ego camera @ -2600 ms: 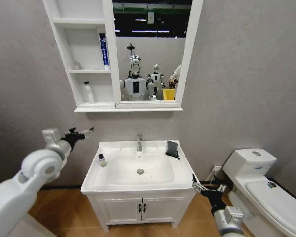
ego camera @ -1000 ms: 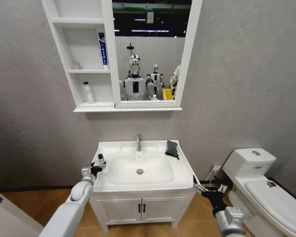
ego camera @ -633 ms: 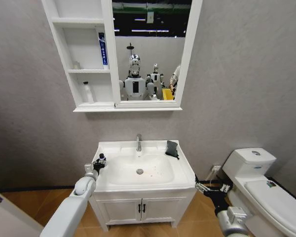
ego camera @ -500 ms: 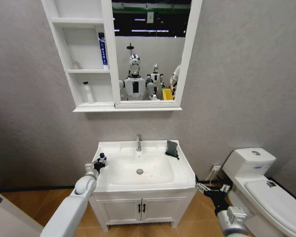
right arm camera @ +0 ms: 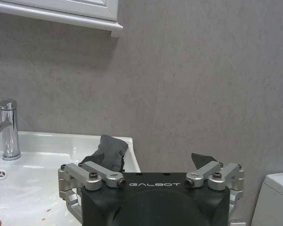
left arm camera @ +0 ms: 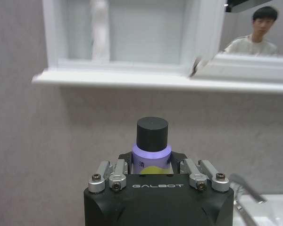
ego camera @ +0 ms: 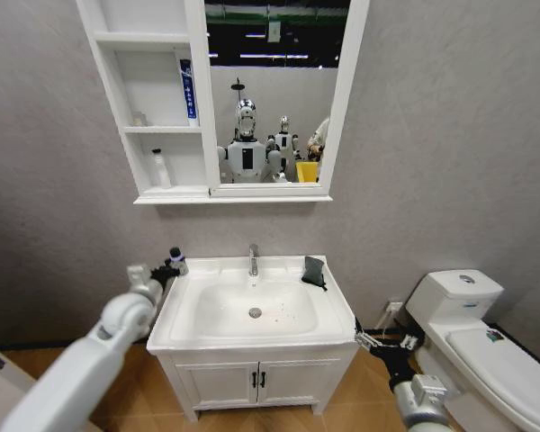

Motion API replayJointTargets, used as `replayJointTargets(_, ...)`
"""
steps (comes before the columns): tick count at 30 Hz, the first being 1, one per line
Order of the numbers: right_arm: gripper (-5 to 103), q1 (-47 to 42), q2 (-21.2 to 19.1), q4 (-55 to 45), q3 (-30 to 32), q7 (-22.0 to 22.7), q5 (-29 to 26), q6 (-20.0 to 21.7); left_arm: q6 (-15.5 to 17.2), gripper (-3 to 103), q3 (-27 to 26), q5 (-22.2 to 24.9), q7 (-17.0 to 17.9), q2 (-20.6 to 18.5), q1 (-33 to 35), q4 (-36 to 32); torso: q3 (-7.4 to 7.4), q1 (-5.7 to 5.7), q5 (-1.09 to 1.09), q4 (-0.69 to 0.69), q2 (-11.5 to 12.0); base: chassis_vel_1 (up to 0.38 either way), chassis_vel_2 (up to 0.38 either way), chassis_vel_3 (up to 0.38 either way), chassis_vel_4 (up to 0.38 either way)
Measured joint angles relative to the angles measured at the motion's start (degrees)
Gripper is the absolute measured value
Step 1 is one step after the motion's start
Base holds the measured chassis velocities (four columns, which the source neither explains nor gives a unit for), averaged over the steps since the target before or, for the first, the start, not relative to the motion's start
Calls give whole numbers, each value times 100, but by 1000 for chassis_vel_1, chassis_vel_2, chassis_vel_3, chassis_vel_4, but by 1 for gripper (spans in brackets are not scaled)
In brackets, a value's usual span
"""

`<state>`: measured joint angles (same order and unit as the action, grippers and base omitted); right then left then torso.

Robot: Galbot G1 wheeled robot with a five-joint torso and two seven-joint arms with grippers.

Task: Move facial cleanser and shampoo from washbasin to cabinet, then wipe washbasin with towel.

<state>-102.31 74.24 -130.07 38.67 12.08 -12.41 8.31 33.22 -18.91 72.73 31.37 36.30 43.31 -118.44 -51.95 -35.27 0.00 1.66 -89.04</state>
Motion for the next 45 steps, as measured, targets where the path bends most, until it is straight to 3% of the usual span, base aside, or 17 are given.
replayJointTargets(3, 100, 26, 39, 31, -33, -27, 18, 4, 385, 43, 416, 1415, 92, -811, -1542, -5, 0, 0, 0, 0, 0, 0, 0, 0, 0)
replayJointTargets(4, 100, 26, 39, 31, -33, -27, 18, 4, 385, 43, 416, 1415, 92, -811, -1542, -5, 0, 0, 0, 0, 0, 0, 0, 0, 0)
replayJointTargets(7, 100, 43, 45, 79, -37, -34, 24, 5, 518, 43, 1258, 2128, 74, -1016, -2996, 269, 0, 1, 1, -1, 0, 0, 0, 0, 0)
replayJointTargets(8, 100, 43, 45, 79, -37, -34, 24, 5, 518, 43, 1258, 2128, 74, -1016, -2996, 269, 0, 1, 1, -1, 0, 0, 0, 0, 0)
replayJointTargets(10, 100, 53, 35, 86, -29, -34, 21, 4, 529, 43, 1957, 2237, -11, -825, -4001, 660, 0, 0, -2, -2, 0, 0, 0, 0, 0)
replayJointTargets(11, 100, 53, 35, 86, -29, -34, 21, 4, 529, 43, 1957, 2237, -11, -825, -4001, 660, 0, 0, -2, -2, 0, 0, 0, 0, 0)
replayJointTargets(13, 100, 47, 19, 78, 19, -33, -4, -2, 438, 43, 2808, 1985, -269, -353, -4986, 1436, 0, 0, 2, 3, 0, 0, 0, 0, 0)
replayJointTargets(17, 100, 7, 26, 53, 77, -31, -29, -28, 349, 43, 3240, 1579, -455, -7, -5350, 2137, -1, -1, -1, 3, 1, 0, 0, 0, 0)
replayJointTargets(19, 100, -22, 55, 49, 132, -31, -47, -83, 239, 43, 3461, 1011, -605, 336, -5542, 2816, -1, -1, -1, 1, 1, 0, 0, 0, 0)
replayJointTargets(24, 100, -10, 79, 74, 142, -30, -50, -118, 71, 43, 3536, 345, -734, 743, -5703, 3588, -1, 0, -1, -1, 1, 0, 0, 0, 0)
replayJointTargets(31, 100, 21, 76, 105, 118, -29, -52, -119, 184, 43, 3567, 216, -829, 1120, -5878, 4166, 0, -1, 1, 0, 1, 0, 0, 0, 0)
replayJointTargets(36, 100, 71, 23, 126, 116, -23, -117, -118, 159, 43, 3525, -166, -885, 1499, -5850, 4604, 0, -1, 1, 2, 1, 0, 0, 0, 0)
replayJointTargets(45, 100, 62, 7, 123, 140, -20, -150, -134, 48, 43, 3522, -534, -983, 1680, -5831, 5069, 0, 0, 0, -1, 1, 0, 0, 0, 0)
